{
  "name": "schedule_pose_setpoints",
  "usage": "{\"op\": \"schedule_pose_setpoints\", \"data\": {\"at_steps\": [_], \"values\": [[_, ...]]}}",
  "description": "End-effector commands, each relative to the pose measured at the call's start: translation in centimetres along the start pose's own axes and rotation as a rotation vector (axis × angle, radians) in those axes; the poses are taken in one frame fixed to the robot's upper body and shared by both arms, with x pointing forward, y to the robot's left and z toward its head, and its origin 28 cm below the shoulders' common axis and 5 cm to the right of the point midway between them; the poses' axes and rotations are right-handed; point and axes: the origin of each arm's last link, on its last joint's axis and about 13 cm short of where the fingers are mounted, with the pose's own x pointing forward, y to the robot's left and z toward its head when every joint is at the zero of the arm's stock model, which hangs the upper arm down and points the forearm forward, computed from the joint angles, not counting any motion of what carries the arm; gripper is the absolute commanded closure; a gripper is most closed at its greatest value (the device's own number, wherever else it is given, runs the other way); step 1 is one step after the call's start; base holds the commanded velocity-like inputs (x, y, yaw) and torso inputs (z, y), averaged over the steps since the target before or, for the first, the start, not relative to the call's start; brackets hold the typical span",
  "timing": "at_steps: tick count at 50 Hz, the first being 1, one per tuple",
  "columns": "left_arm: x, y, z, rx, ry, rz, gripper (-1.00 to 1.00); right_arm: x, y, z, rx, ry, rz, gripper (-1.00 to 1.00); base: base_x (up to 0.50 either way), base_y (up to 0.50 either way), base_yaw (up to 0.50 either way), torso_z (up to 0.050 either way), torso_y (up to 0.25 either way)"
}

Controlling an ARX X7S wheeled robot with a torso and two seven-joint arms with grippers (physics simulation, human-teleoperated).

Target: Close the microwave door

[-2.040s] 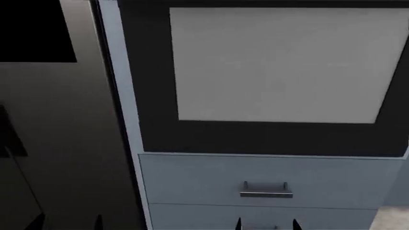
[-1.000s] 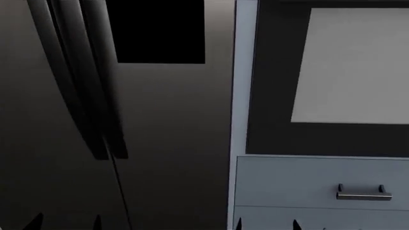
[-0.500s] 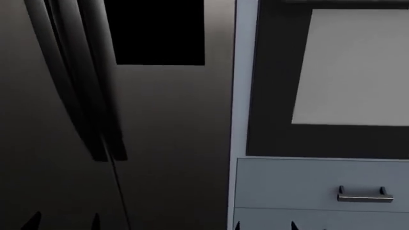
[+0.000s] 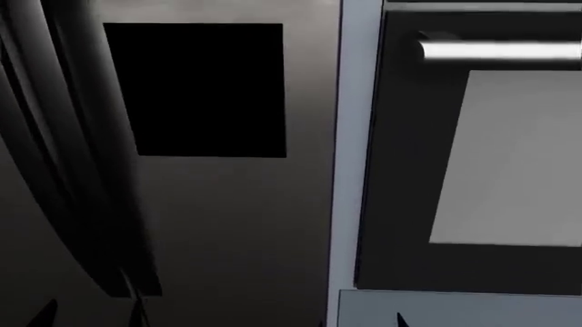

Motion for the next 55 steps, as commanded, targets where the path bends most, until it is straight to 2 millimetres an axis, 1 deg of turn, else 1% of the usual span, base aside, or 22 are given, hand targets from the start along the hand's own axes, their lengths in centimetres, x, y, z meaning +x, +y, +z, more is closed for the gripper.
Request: {"op": "schedule_pose_setpoints", "data": {"at_steps": [1,3,5,6,7,9,11,12,14,18,21,22,26,32,34,35,38,42,49,51,52,55], "values": [[0.0,0.0,0.0,-0.001,-0.004,0.001,-1.00,-0.1,0.1,0.0,-0.004,-0.009,0.007,-1.00,0.50,0.00,0.00,0.000,0.000],[0.0,0.0,0.0,0.000,-0.007,0.000,-1.00,-0.1,0.1,0.0,-0.005,-0.011,0.008,-1.00,0.50,0.00,0.00,0.000,0.000],[-0.2,-0.2,0.4,0.020,-0.055,-0.022,-1.00,0.0,0.0,0.1,-0.005,-0.013,-0.001,-1.00,0.25,0.00,0.00,0.000,0.000],[-0.2,-0.2,0.6,0.032,-0.102,-0.031,-1.00,-0.1,0.0,0.1,-0.010,-0.024,-0.001,-1.00,0.00,0.00,0.00,0.000,0.000],[-0.5,-0.2,1.3,0.055,-0.197,-0.026,-1.00,-0.2,0.1,0.4,-0.010,-0.076,0.009,-1.00,0.00,0.00,0.00,0.000,0.000],[-1.4,-0.4,2.9,0.112,-0.378,-0.038,-1.00,-0.7,0.1,1.6,0.033,-0.210,0.008,-1.00,0.00,0.00,0.00,0.000,0.000],[-2.2,-0.6,4.3,0.193,-0.500,-0.027,-1.00,-1.4,0.3,2.6,-0.027,-0.334,0.006,-1.00,0.00,0.00,0.00,0.000,0.000],[-2.6,-0.6,5.0,0.201,-0.546,-0.021,-1.00,-1.7,0.5,3.2,-0.047,-0.382,0.027,-1.00,0.00,0.00,0.00,0.000,0.000],[-3.4,-0.5,6.3,0.231,-0.619,-0.005,-1.00,-2.5,0.9,4.4,-0.112,-0.476,0.040,-1.00,0.00,0.00,0.00,0.000,0.000],[-4.6,-0.1,8.0,0.272,-0.706,0.002,-1.00,-3.5,1.4,5.9,-0.206,-0.608,0.058,-1.00,0.00,0.00,0.00,0.000,0.000],[-5.3,0.0,9.2,0.285,-0.765,0.019,-1.00,-4.0,1.6,7.3,-0.198,-0.670,0.079,-1.00,0.00,0.00,0.00,0.000,0.000],[-5.5,0.1,9.4,0.267,-0.776,0.020,-1.00,-4.1,1.7,7.4,-0.210,-0.680,0.078,-1.00,0.00,0.00,0.00,0.000,0.000],[-5.8,0.5,9.5,0.262,-0.796,0.032,-1.00,-4.1,1.5,7.6,-0.162,-0.688,0.062,-1.00,0.00,0.00,0.00,0.000,0.000],[-6.2,0.9,9.7,0.304,-0.814,0.062,-1.00,-4.3,0.7,8.4,-0.112,-0.750,-0.027,-1.00,0.00,0.00,0.00,0.000,0.000],[-6.3,0.9,9.9,0.273,-0.820,0.059,-1.00,-4.3,0.7,8.5,-0.111,-0.757,-0.038,-1.00,0.00,0.00,0.00,0.000,0.000],[-6.3,0.8,10.0,0.318,-0.826,0.082,-1.00,-4.3,0.7,8.5,-0.107,-0.755,-0.039,-1.00,0.00,0.00,0.00,0.000,0.000],[-6.8,0.5,10.8,0.314,-0.848,0.068,-1.00,-4.4,0.7,8.6,-0.113,-0.762,-0.041,-1.00,0.00,0.00,0.00,0.000,0.000],[-6.9,0.4,11.1,0.321,-0.860,0.064,-1.00,-4.4,0.6,8.7,-0.136,-0.777,-0.080,-1.00,0.00,0.00,0.00,0.000,0.000],[-6.9,0.3,11.2,0.323,-0.865,0.060,-1.00,-4.5,0.7,8.7,-0.154,-0.800,-0.060,-1.00,0.00,0.00,0.00,0.000,0.000],[-6.7,0.3,11.1,0.354,-0.858,0.068,-1.00,-4.7,0.9,8.5,-0.168,-0.812,-0.032,-1.00,0.34,0.00,0.00,0.000,0.000],[-6.8,0.2,11.1,0.332,-0.862,0.054,-1.00,-4.8,0.9,8.5,-0.177,-0.822,-0.015,-1.00,0.50,0.00,0.00,0.000,0.000],[-6.8,0.2,11.1,0.342,-0.863,0.066,-1.00,-4.7,0.9,8.5,-0.186,-0.821,-0.024,-1.00,0.50,0.00,0.00,0.000,0.000]]}}
